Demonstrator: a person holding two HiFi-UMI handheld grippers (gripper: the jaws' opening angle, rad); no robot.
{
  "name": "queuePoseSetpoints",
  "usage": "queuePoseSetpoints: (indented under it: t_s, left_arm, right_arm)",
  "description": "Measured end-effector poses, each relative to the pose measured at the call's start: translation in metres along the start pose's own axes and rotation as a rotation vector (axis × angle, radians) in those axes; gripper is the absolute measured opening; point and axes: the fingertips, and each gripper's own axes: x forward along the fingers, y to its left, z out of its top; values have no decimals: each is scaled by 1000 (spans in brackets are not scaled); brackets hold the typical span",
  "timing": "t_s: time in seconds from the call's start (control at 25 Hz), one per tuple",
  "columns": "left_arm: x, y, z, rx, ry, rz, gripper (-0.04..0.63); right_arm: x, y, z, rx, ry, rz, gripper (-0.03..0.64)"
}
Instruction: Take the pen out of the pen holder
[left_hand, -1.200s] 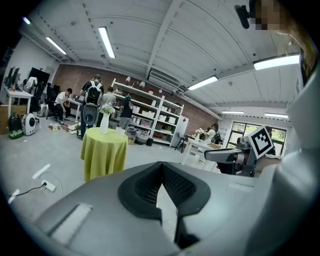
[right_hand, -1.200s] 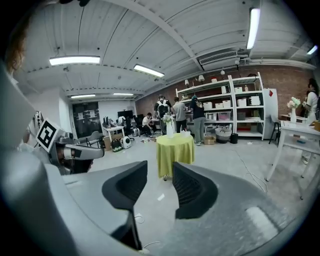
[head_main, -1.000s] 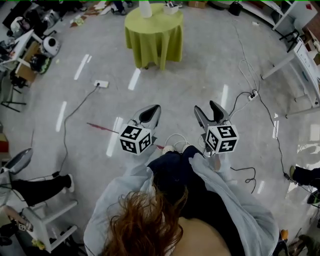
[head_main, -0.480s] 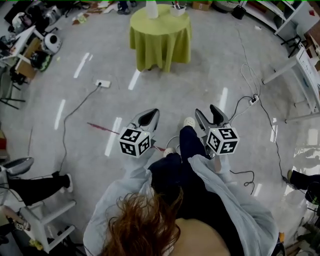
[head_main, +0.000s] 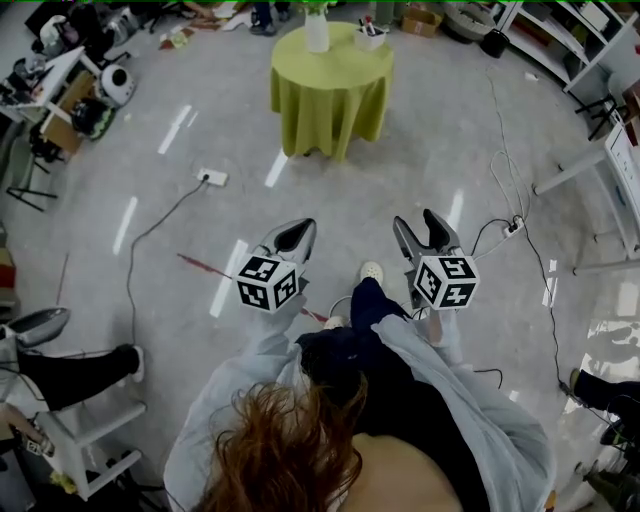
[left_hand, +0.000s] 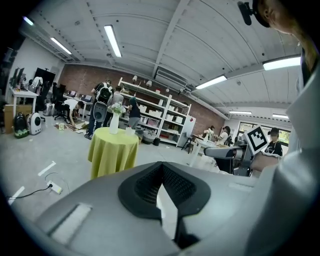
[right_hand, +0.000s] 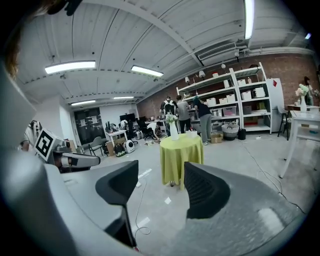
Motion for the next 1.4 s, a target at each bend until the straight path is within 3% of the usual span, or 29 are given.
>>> queuePoseSetpoints:
  t_s: [0.28,0.68,1.08,1.4]
  left_arm:
    - [69,14,37,32,2,5,15]
    - [149,33,83,18,-39,37,15]
    - [201,32,95,20,-38,51,15]
    - [204,28,86,-12,-22,62,15]
  right_arm:
    - [50,-51,38,-32,-2,15,279]
    - [112,-113,89,-56,-15,57,278]
    - [144,-154,101,-53,-8,87,278]
    - [138,-159,89,-37,21,92,279]
